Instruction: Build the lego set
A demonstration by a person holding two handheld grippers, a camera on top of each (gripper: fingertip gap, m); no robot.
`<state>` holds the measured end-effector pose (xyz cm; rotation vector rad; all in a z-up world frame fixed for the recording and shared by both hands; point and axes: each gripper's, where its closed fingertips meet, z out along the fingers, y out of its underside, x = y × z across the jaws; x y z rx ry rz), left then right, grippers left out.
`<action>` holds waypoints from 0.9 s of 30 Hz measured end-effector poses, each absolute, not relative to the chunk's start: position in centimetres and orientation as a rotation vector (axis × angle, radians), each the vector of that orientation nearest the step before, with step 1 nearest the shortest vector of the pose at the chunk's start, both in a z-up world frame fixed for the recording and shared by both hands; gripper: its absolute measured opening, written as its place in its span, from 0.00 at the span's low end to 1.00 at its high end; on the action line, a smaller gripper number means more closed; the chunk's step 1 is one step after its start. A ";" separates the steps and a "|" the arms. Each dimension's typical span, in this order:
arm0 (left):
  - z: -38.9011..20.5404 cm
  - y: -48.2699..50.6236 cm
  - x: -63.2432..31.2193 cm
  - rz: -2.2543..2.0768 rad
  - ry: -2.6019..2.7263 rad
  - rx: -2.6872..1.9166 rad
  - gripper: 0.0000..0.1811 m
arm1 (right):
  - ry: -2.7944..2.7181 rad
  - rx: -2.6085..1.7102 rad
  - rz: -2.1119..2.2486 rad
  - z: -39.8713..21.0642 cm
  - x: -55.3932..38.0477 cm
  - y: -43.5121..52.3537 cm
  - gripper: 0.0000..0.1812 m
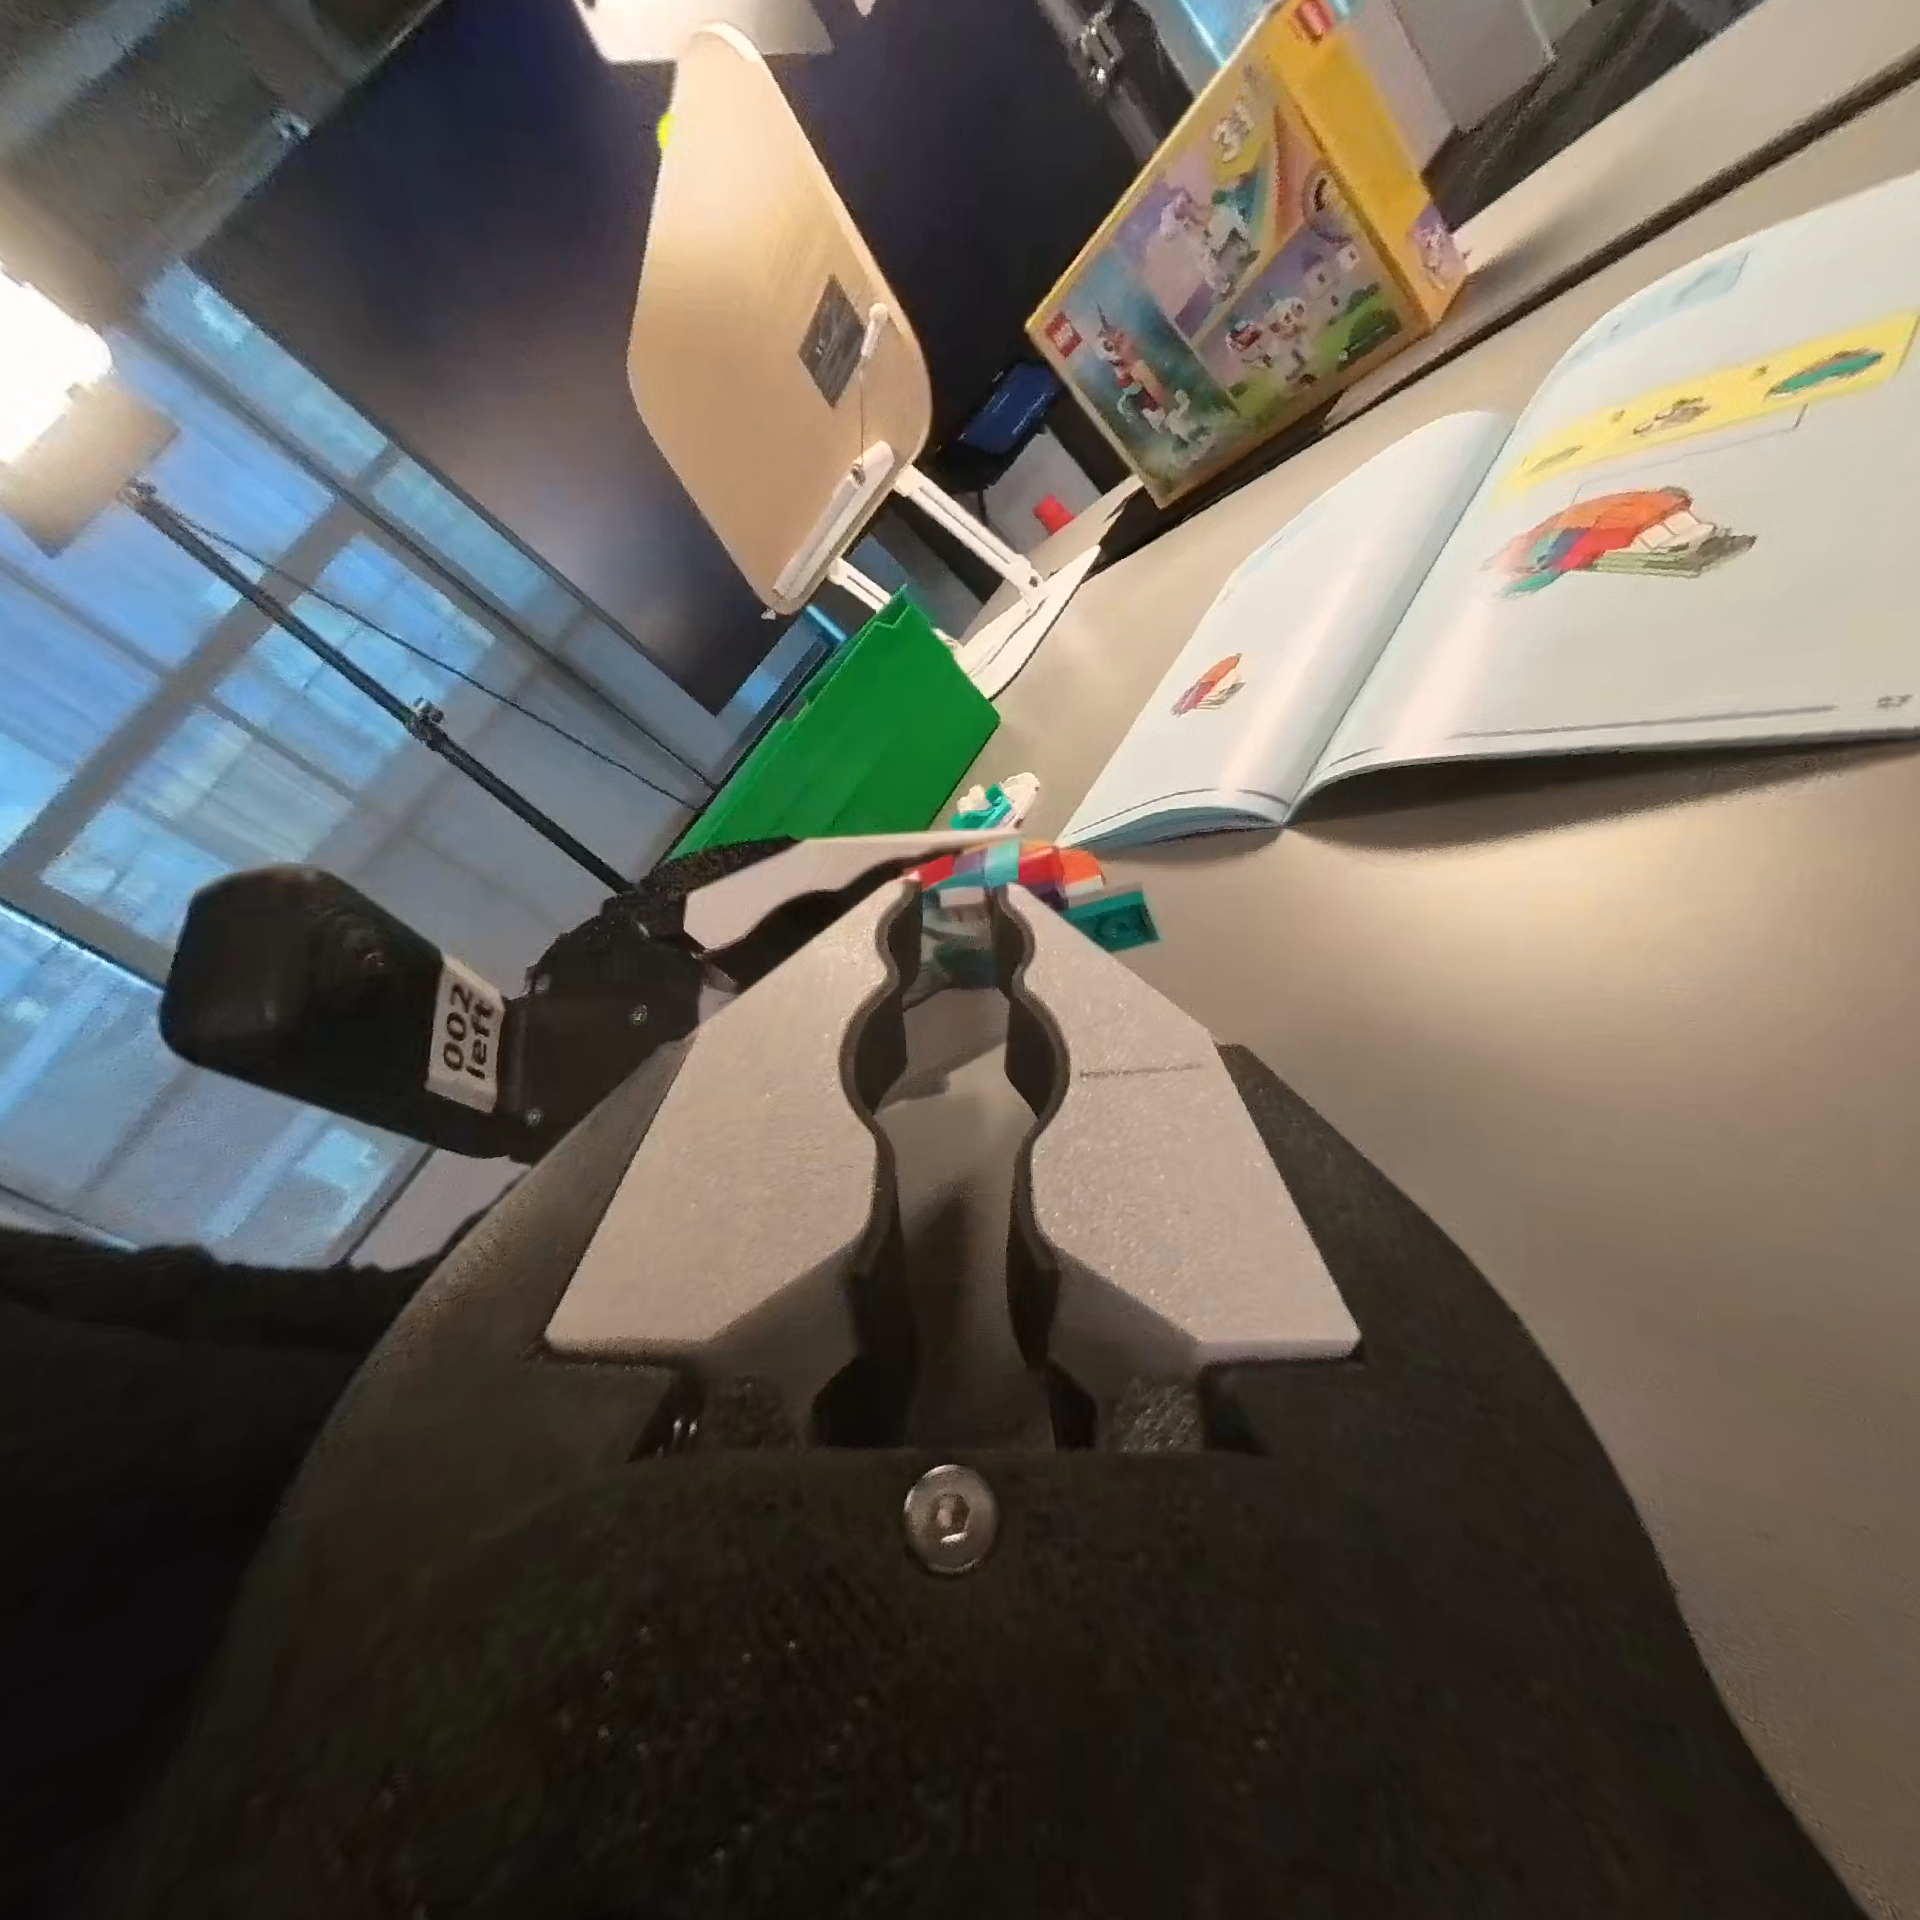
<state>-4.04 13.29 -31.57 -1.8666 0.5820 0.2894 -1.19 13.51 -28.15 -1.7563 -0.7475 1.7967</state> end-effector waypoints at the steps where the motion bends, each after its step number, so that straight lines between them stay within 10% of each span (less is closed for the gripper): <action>1: -32.0 13.3 -4.1 0.238 0.552 -1.900 0.17 | -0.733 -1.776 1.798 -28.3 -1.4 13.7 0.06; 27: -26.4 12.0 -2.9 0.666 0.710 -1.402 0.18 | -0.986 -1.179 1.696 -23.9 -0.2 11.0 0.06</action>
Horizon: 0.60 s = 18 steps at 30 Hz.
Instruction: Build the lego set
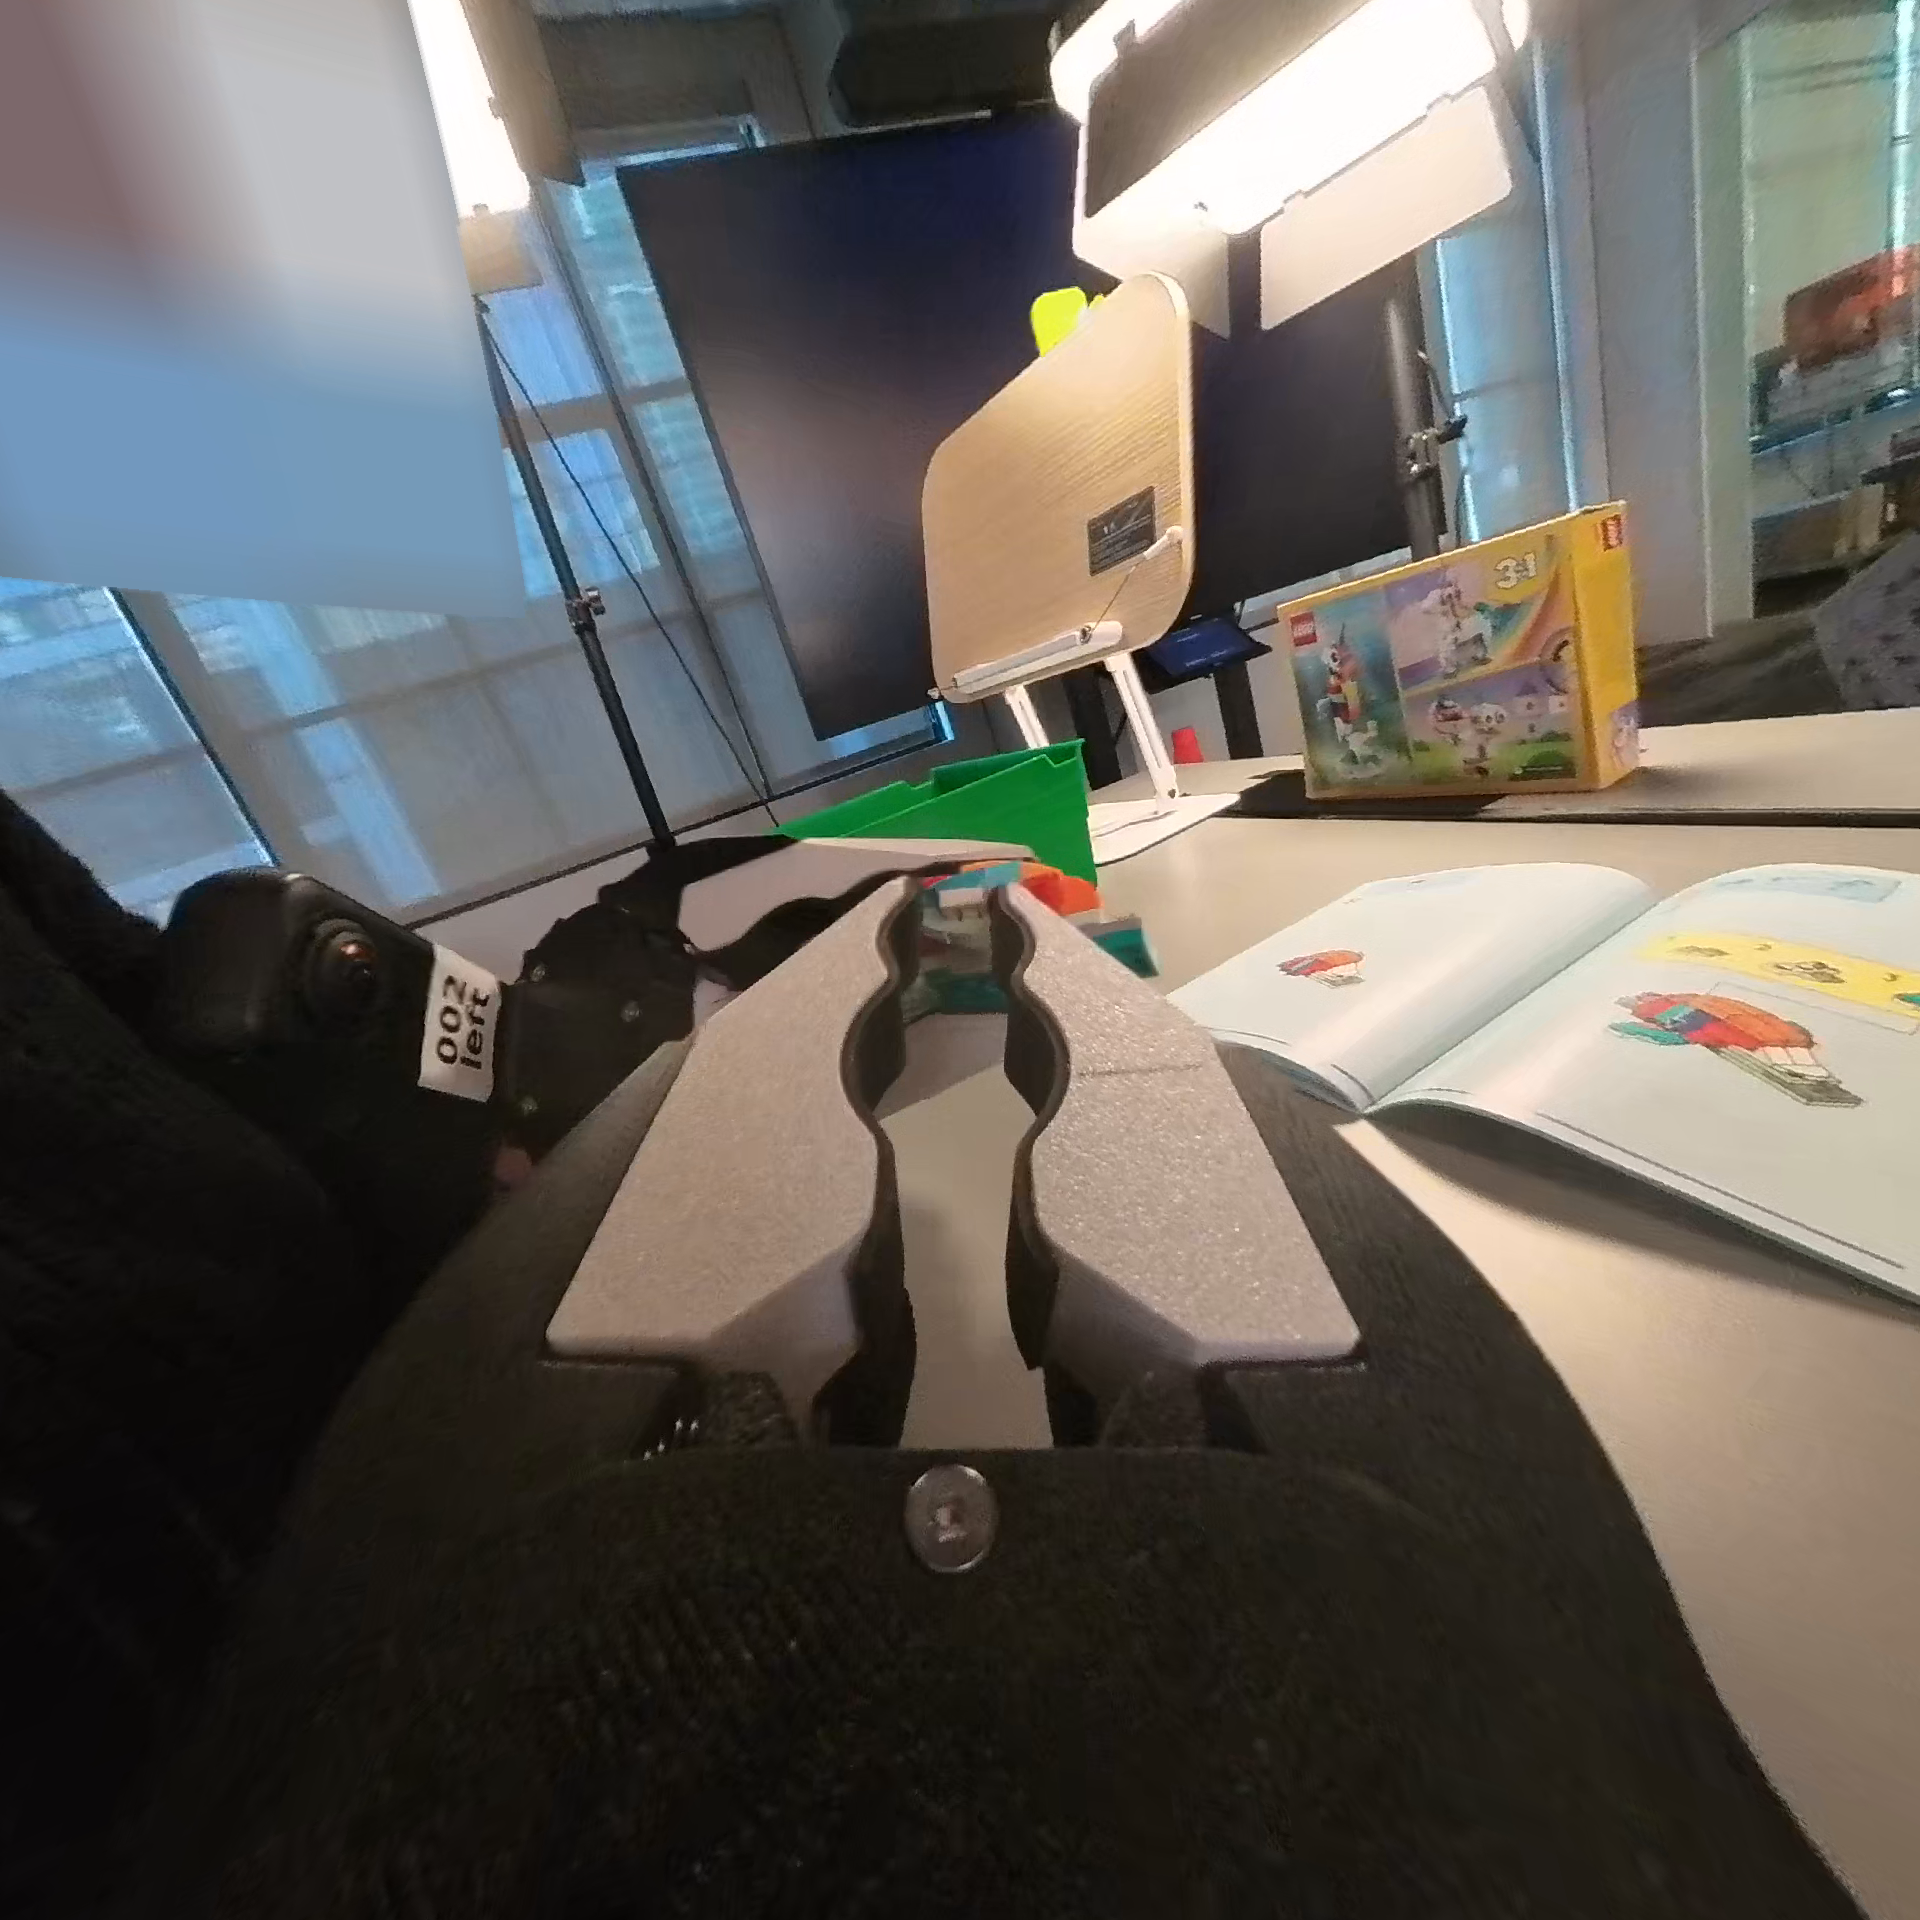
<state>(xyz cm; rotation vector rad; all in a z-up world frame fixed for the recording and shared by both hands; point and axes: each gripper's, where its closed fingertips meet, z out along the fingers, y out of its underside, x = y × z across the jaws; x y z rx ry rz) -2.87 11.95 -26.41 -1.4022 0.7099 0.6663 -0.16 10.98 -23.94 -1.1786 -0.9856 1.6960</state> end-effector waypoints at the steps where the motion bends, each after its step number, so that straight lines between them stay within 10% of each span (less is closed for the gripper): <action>1: -26.5 12.0 -2.9 0.666 0.711 -1.410 0.18 | -0.997 -1.174 1.700 -24.0 -0.2 10.8 0.06; 18: -27.7 12.4 -3.7 0.700 0.717 -1.456 0.17 | -1.026 -1.277 1.592 -25.2 -1.1 11.3 0.06</action>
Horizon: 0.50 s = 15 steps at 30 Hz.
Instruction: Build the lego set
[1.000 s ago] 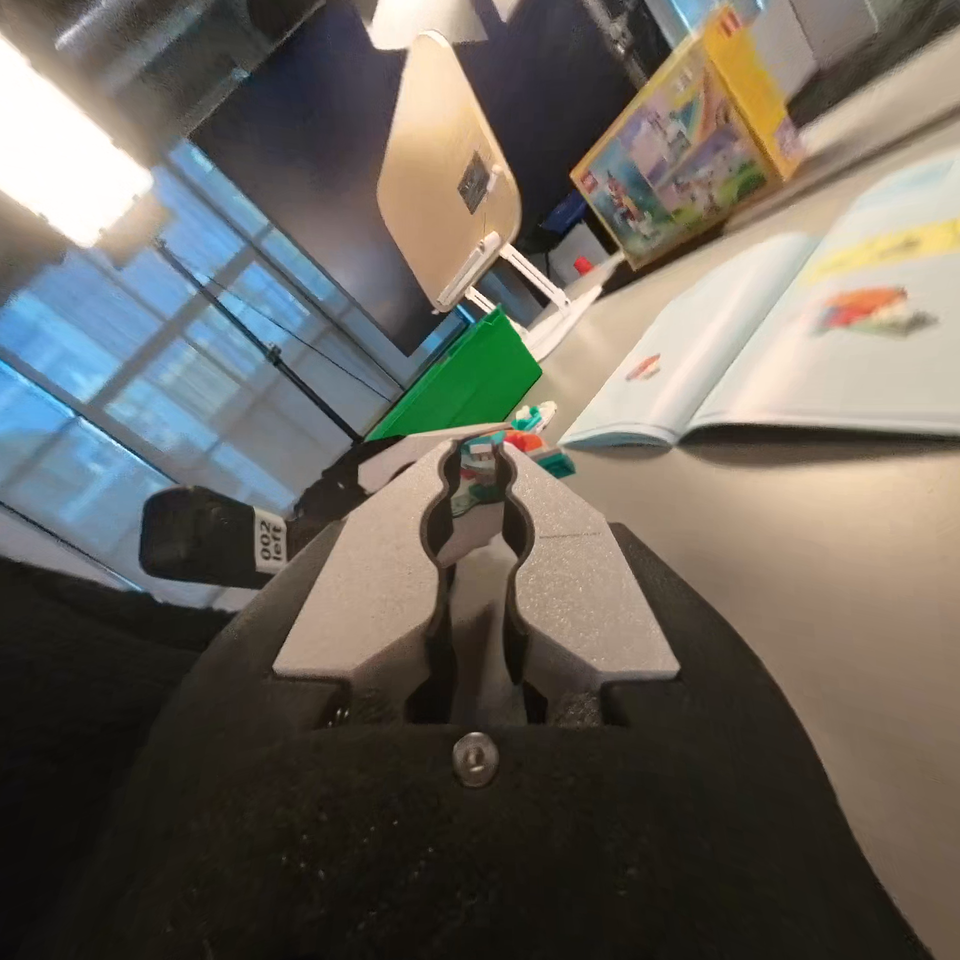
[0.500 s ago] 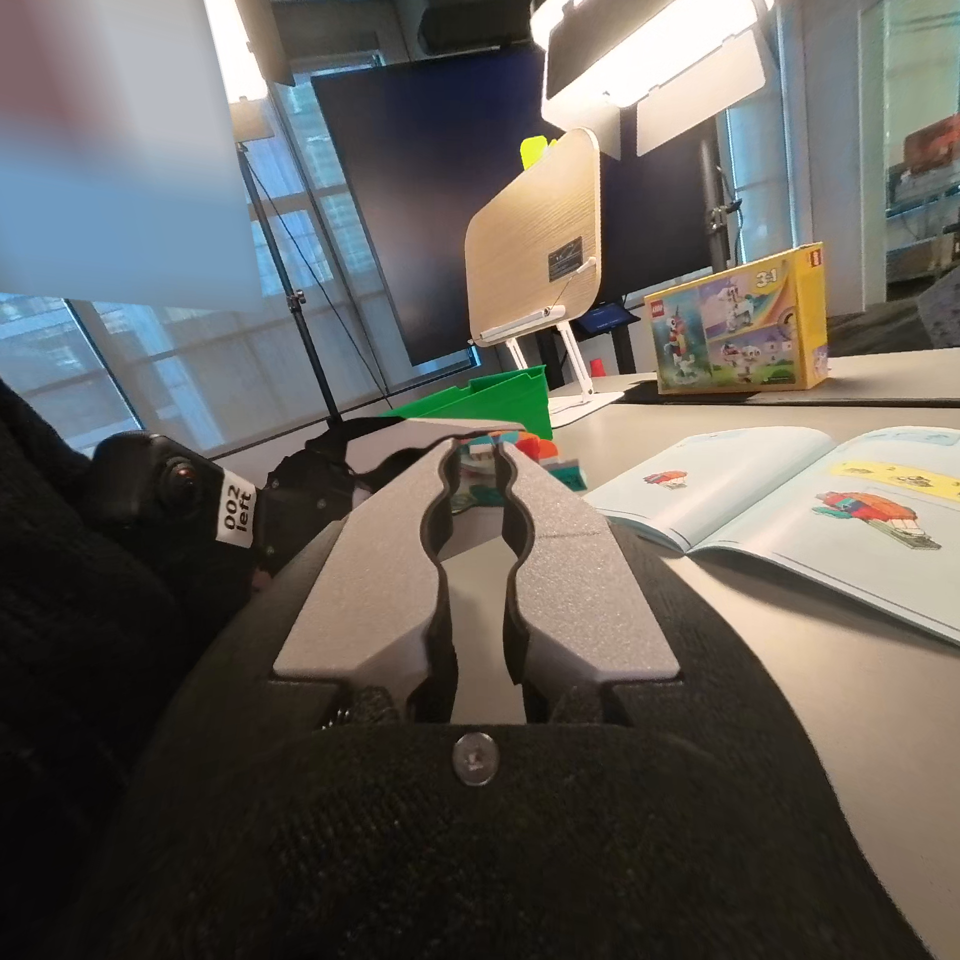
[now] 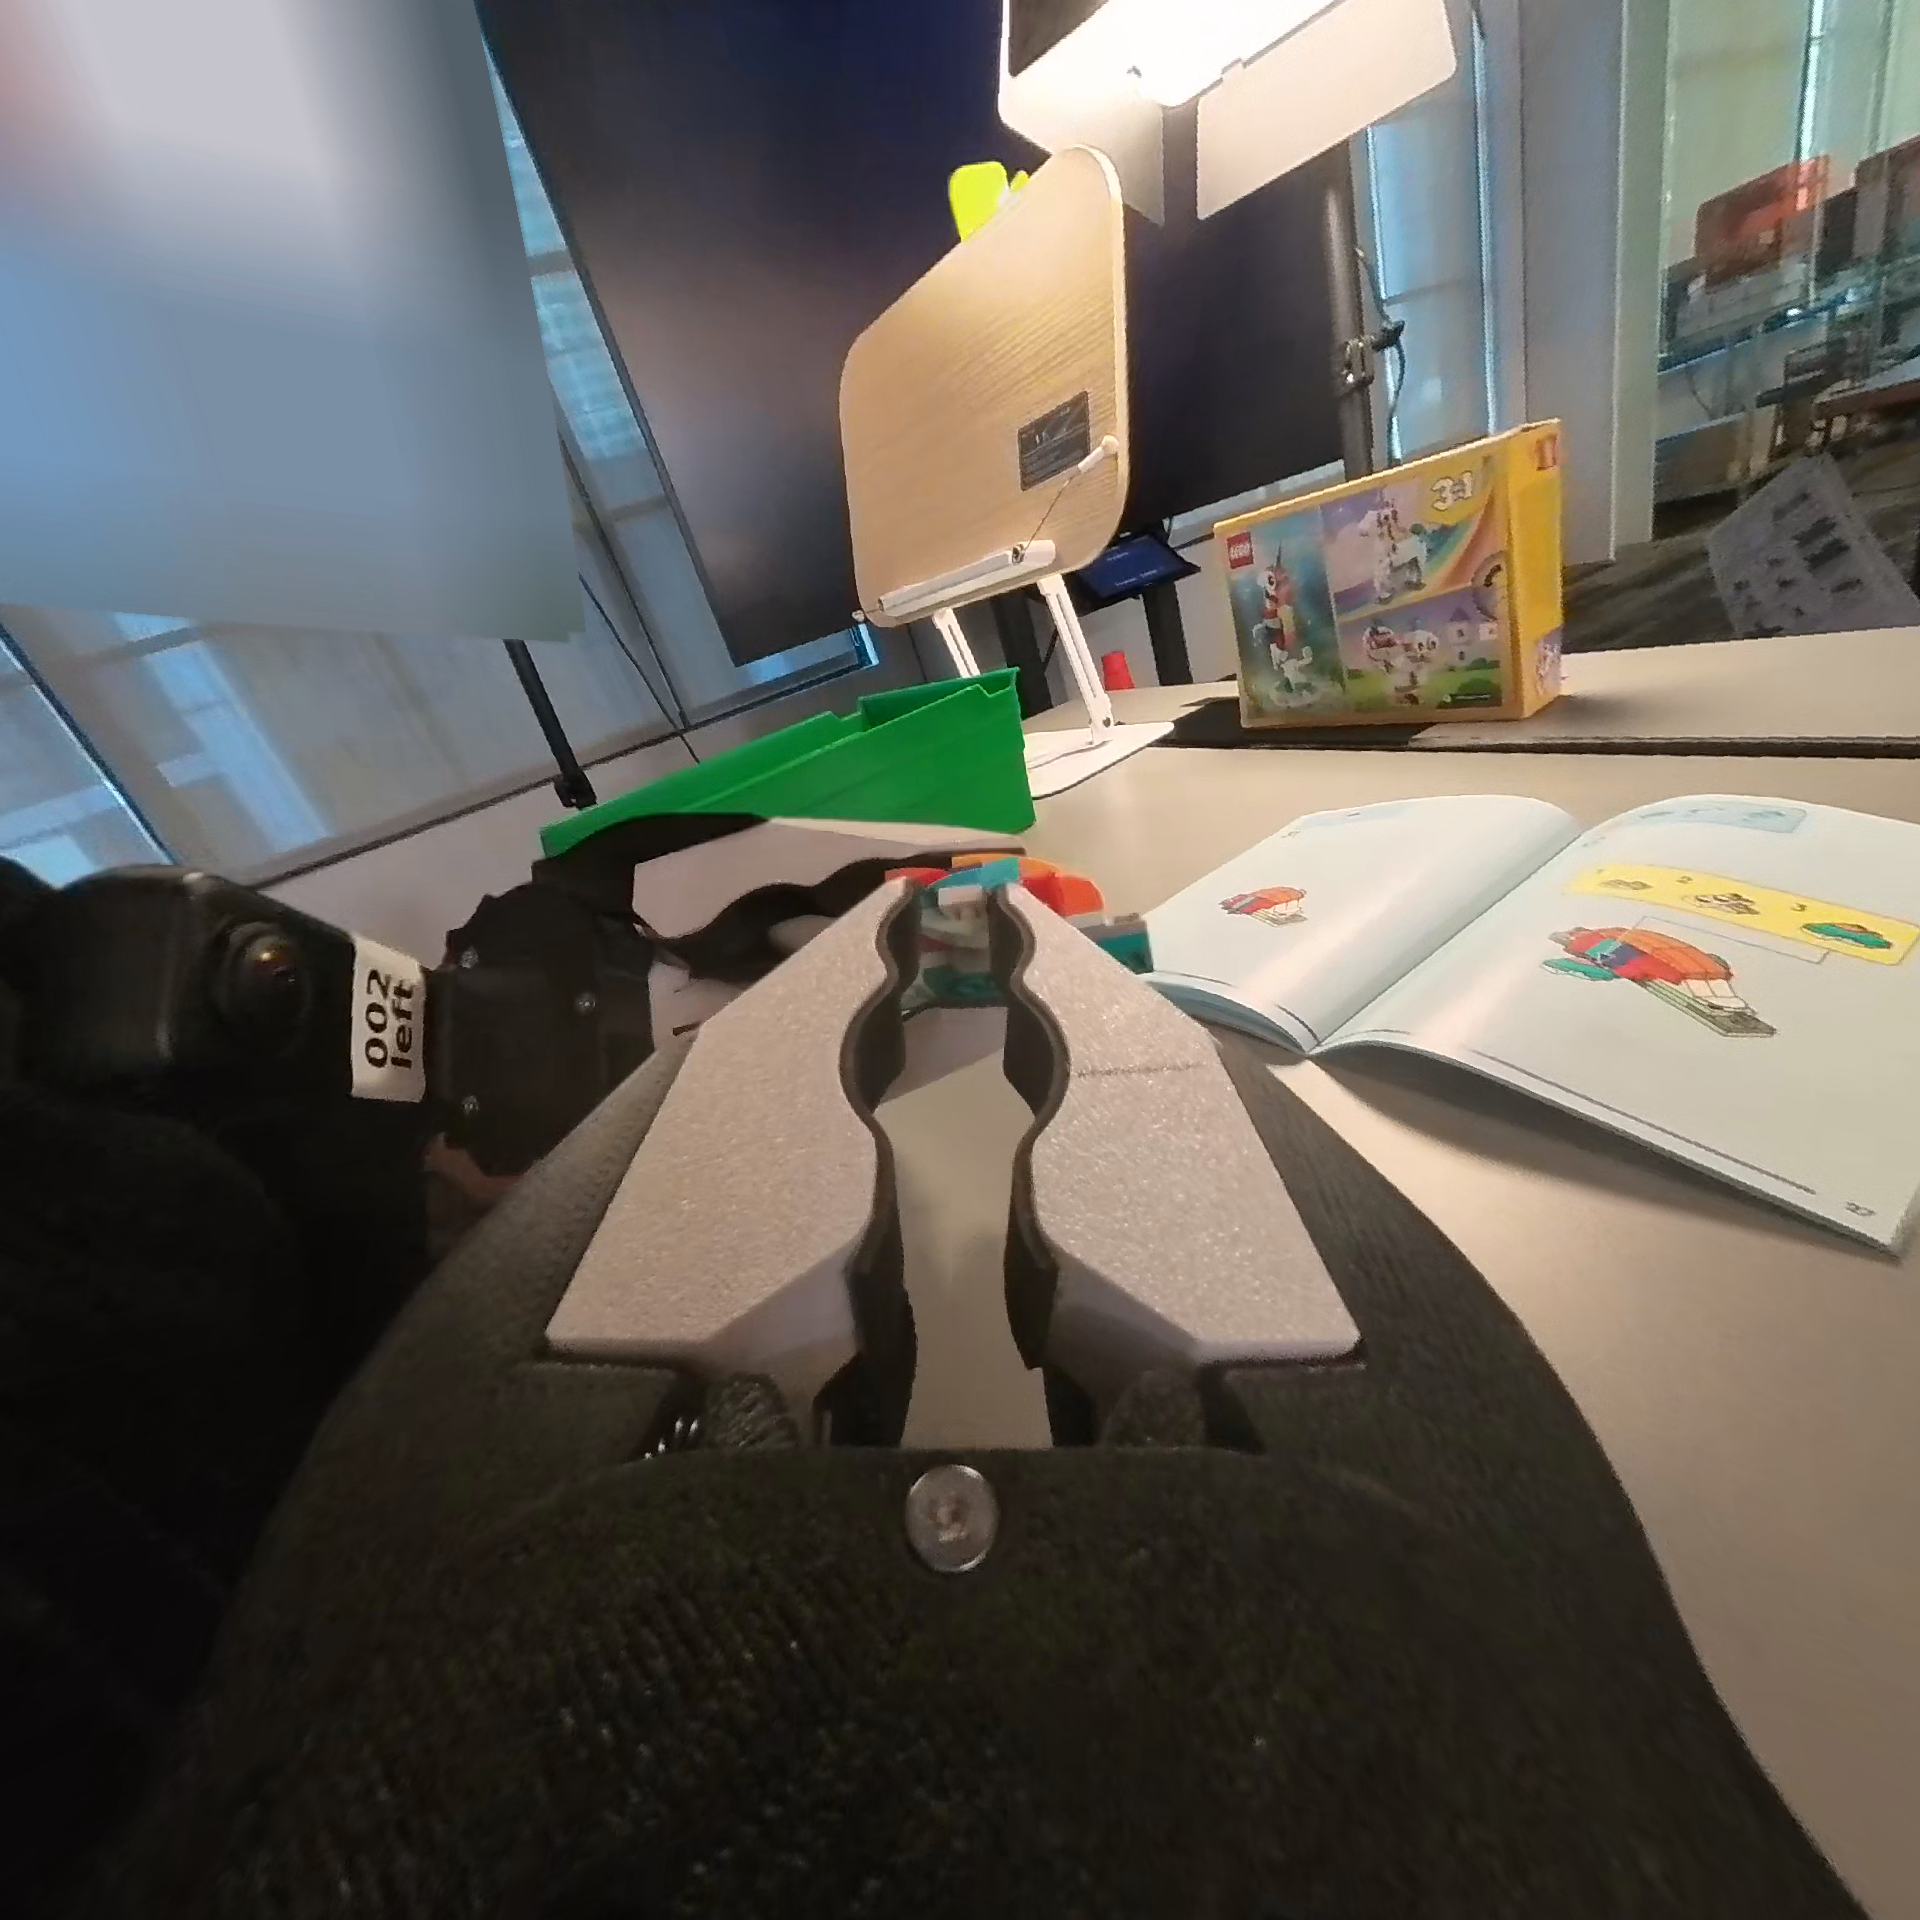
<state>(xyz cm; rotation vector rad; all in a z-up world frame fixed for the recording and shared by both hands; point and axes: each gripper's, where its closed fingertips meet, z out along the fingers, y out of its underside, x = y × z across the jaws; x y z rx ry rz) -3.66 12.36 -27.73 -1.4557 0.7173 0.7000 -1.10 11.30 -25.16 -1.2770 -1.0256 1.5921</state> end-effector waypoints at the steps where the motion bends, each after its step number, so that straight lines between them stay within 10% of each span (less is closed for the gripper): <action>1: -27.8 12.3 -3.7 0.693 0.712 -1.460 0.17 | -1.033 -1.284 1.578 -25.3 -1.2 11.3 0.06; 15: -24.5 11.5 -1.7 0.713 0.696 -1.285 0.17 | -0.992 -1.354 1.594 -25.7 -1.3 12.1 0.00</action>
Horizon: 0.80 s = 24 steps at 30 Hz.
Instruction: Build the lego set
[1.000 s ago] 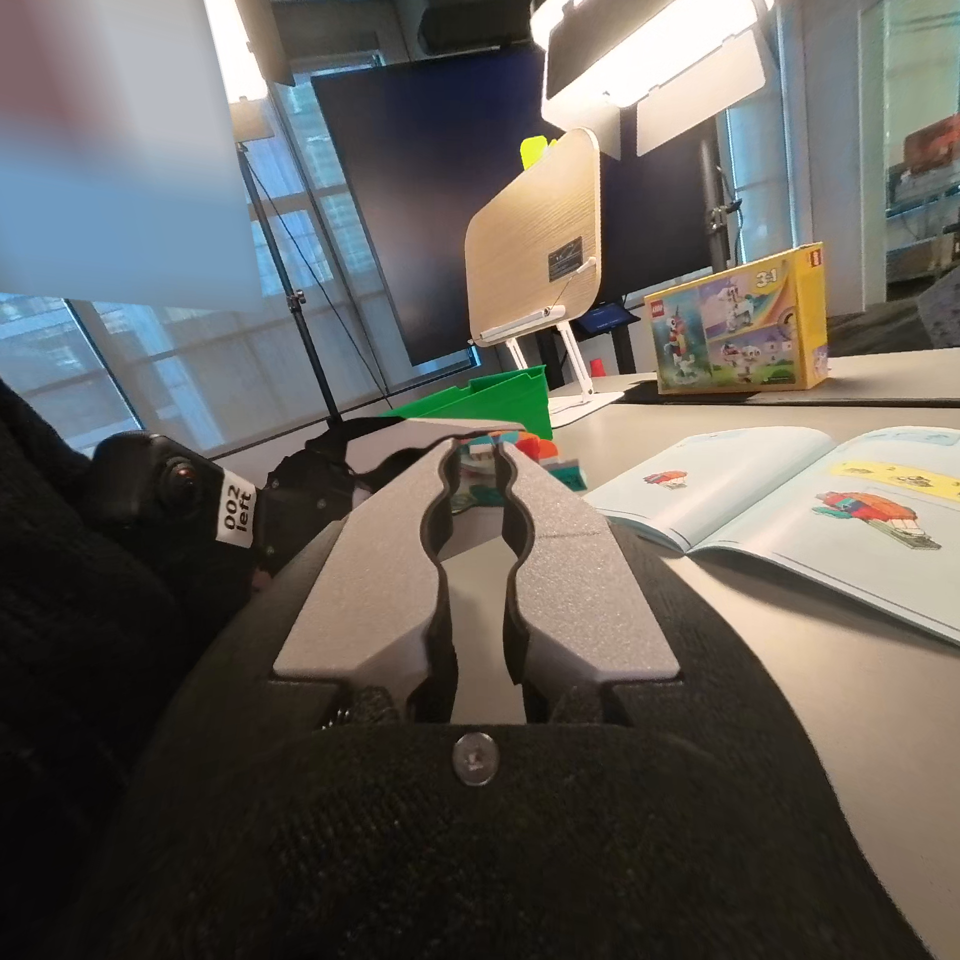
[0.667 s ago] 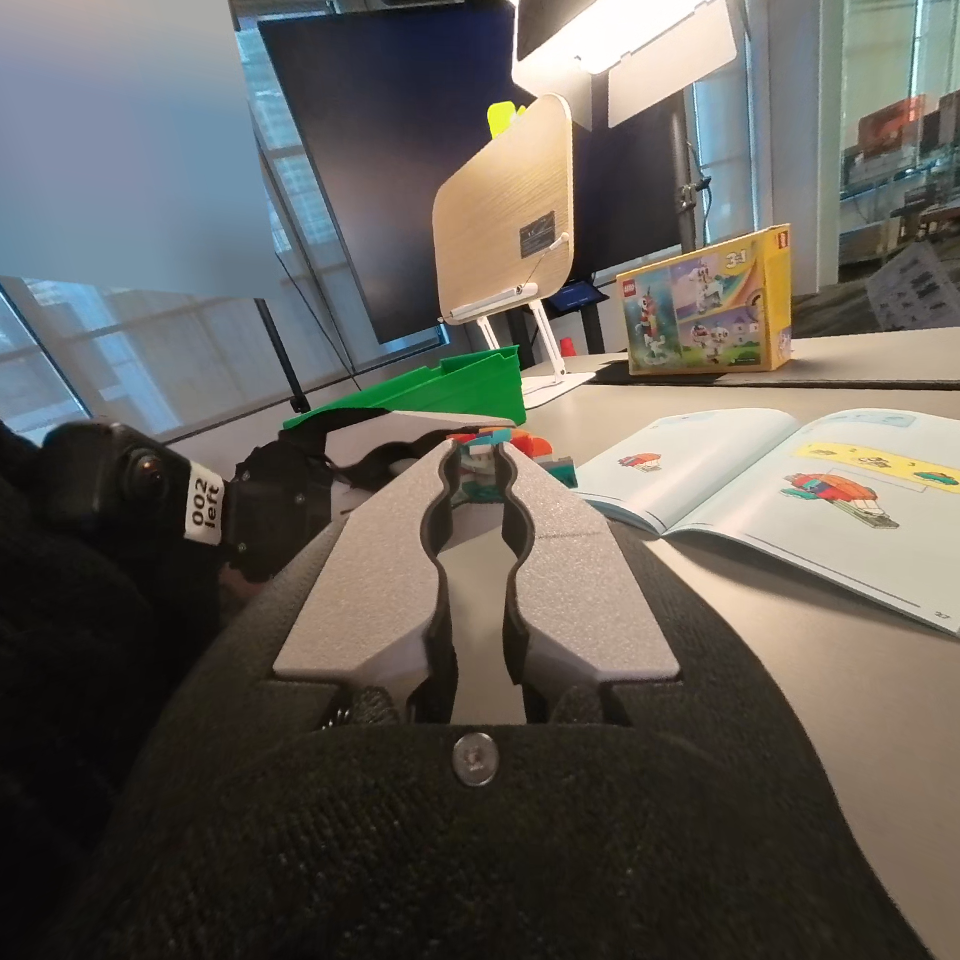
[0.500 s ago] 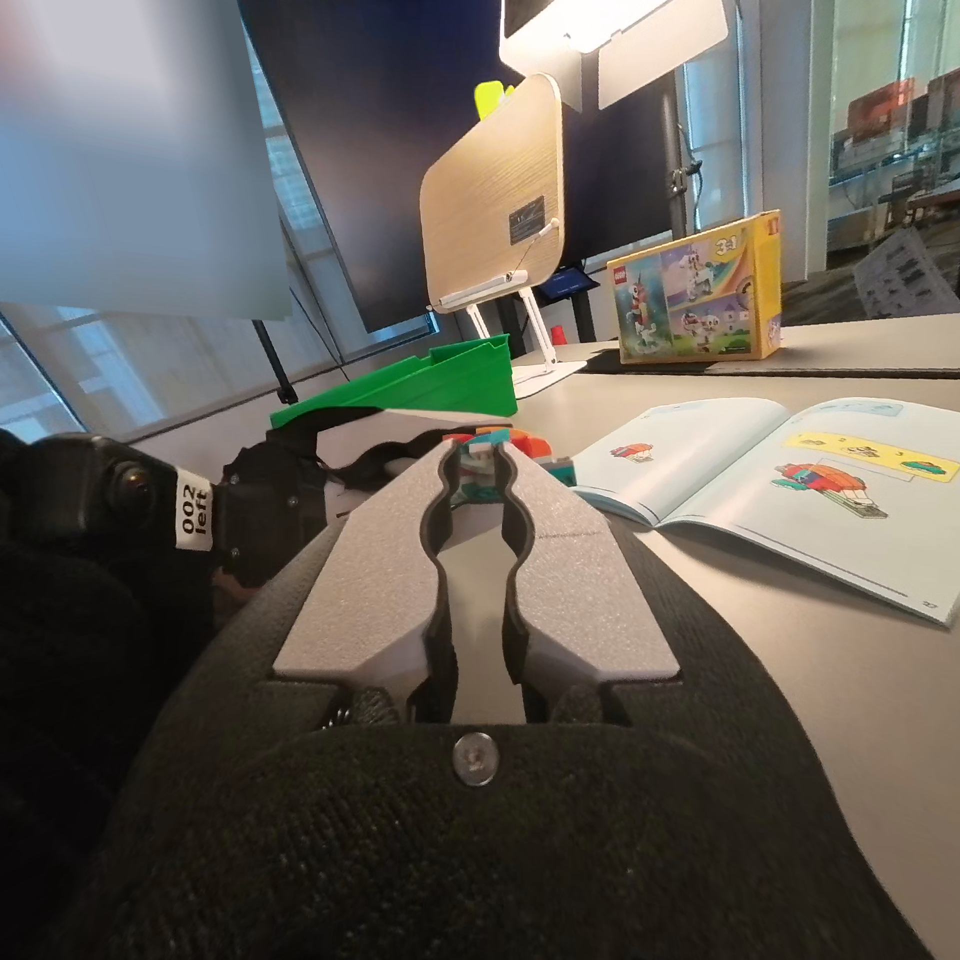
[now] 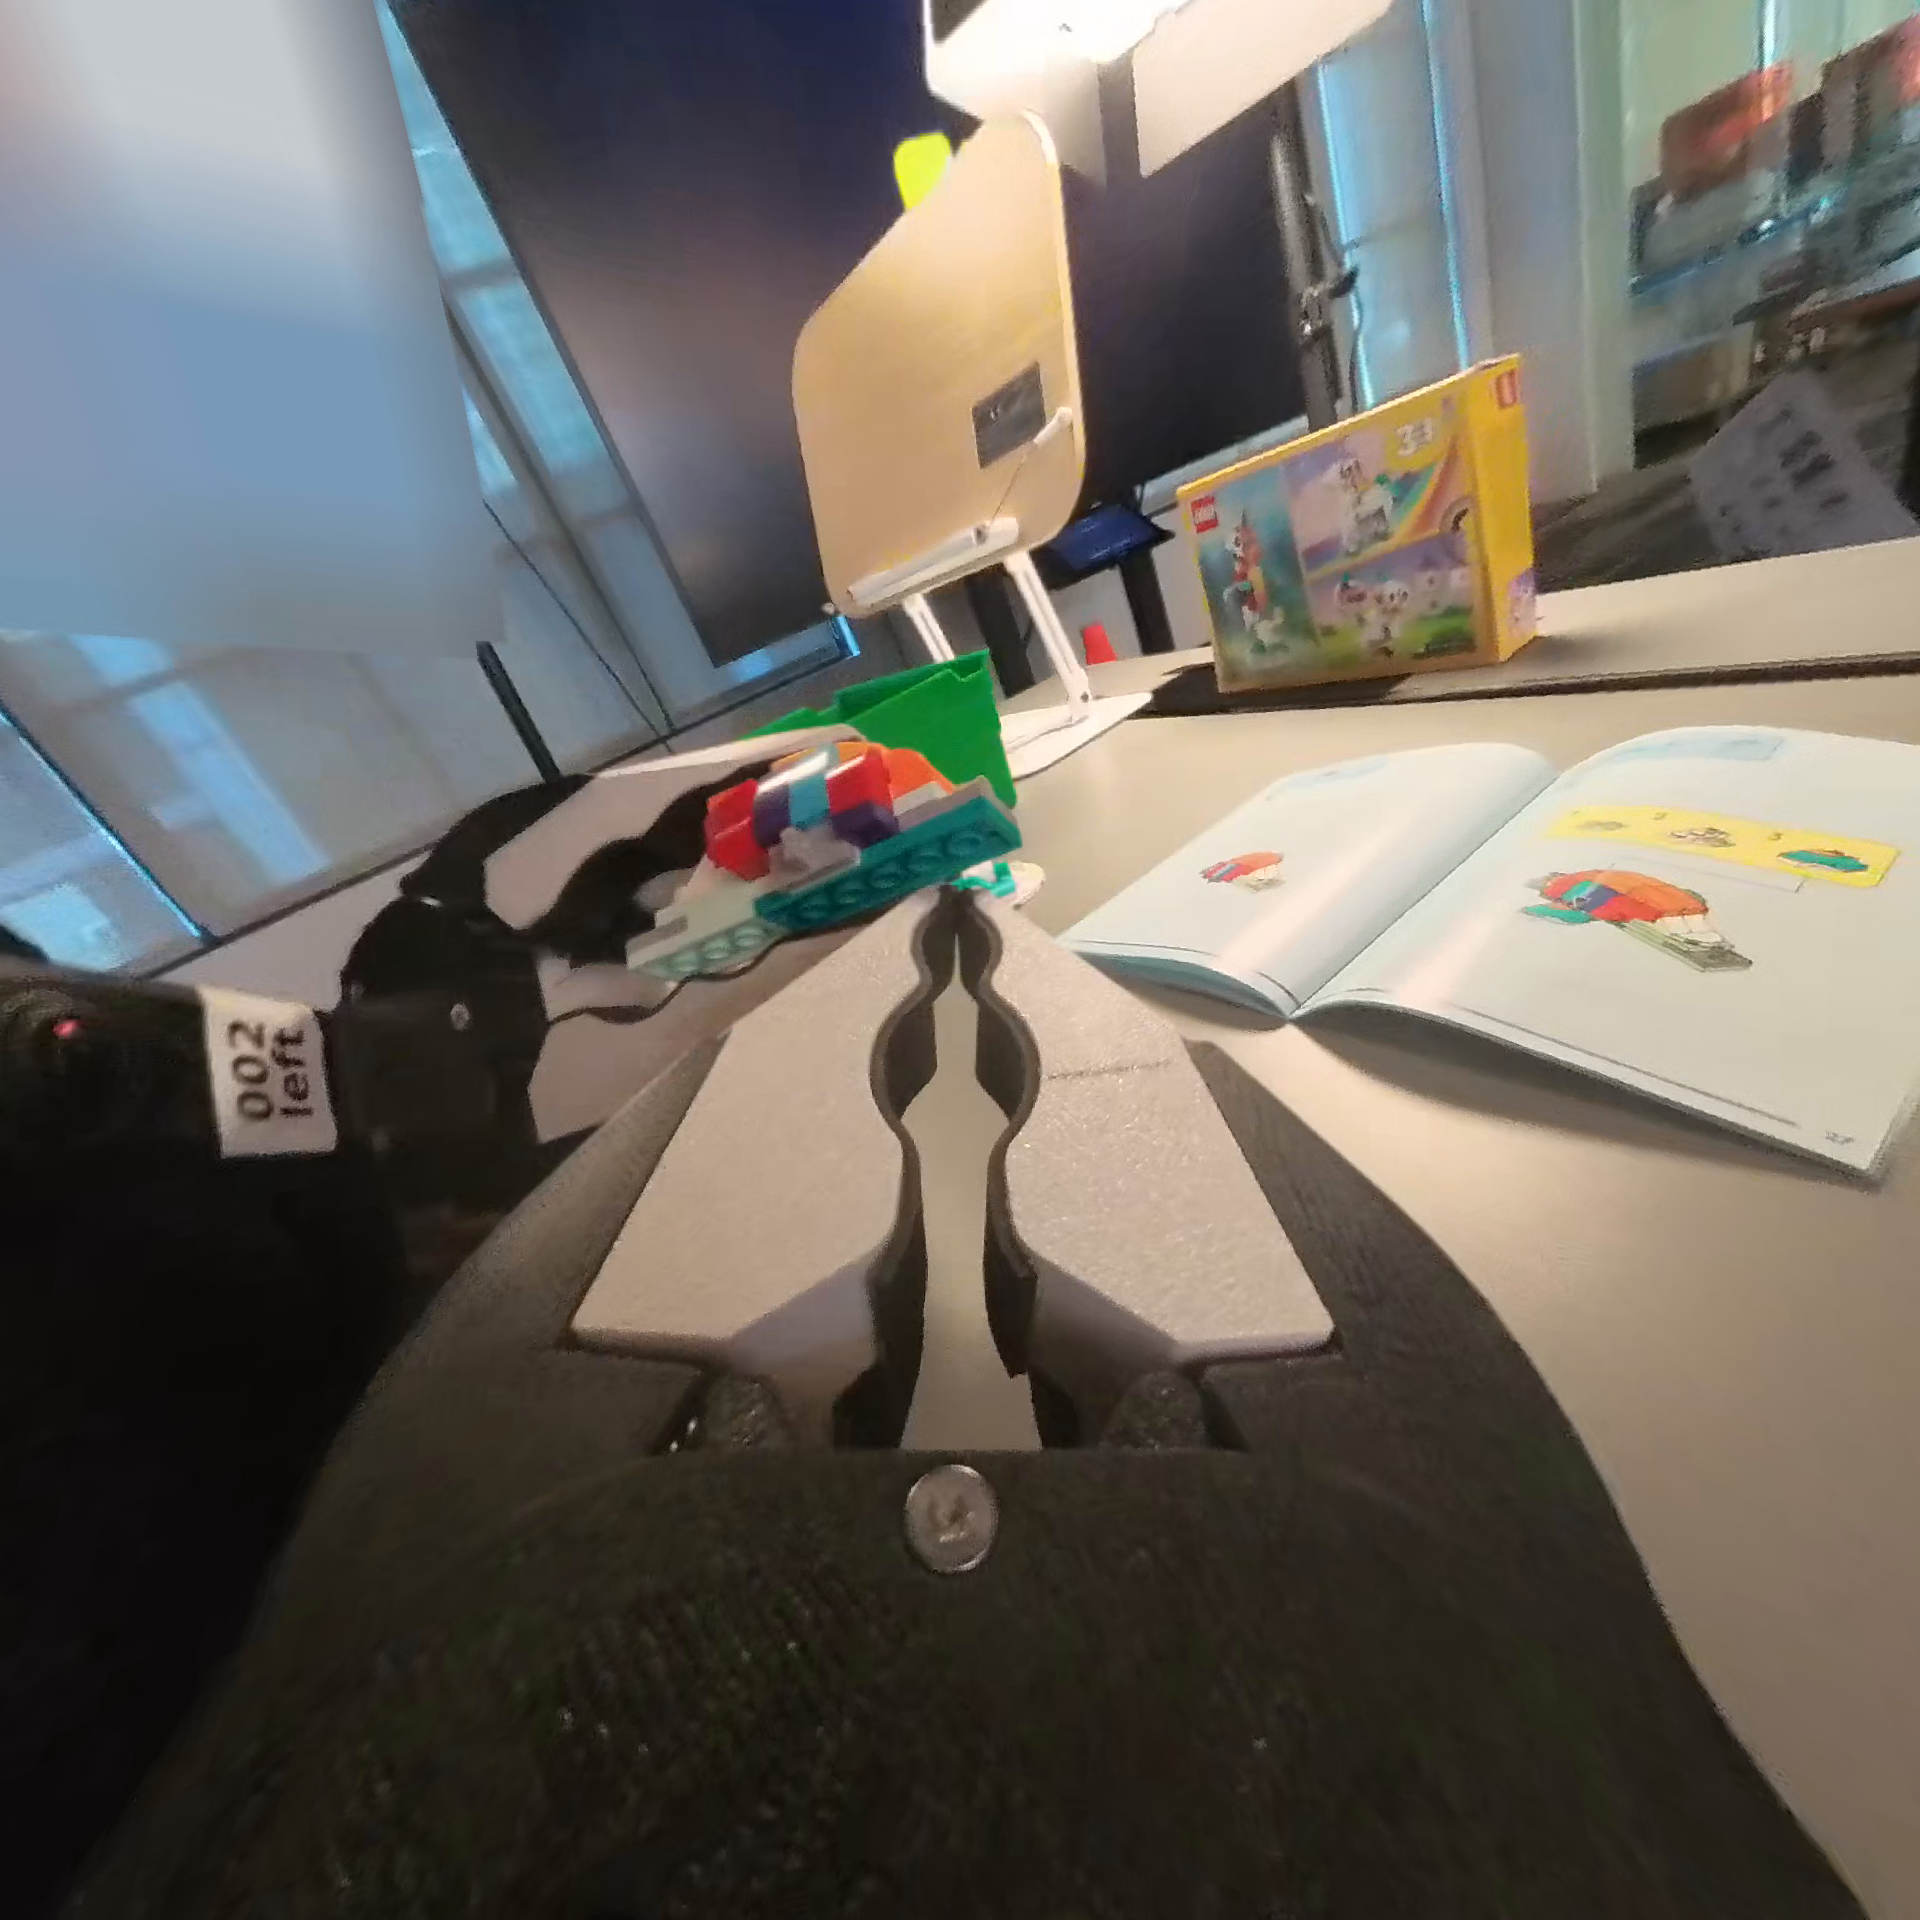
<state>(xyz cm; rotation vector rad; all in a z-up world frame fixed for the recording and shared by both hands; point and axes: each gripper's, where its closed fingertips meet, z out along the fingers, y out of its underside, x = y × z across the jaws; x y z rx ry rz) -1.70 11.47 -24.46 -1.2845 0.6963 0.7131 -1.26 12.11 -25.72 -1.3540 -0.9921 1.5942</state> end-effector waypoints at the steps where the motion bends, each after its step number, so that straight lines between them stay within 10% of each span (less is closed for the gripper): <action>1: -25.0 11.7 -2.7 0.671 0.660 -1.350 0.17 | -0.996 -1.349 1.603 -25.7 -1.2 12.0 0.00; 24: -28.3 12.7 -5.7 0.503 0.597 -1.536 0.18 | -0.836 -1.204 1.195 -20.7 3.9 17.0 0.14</action>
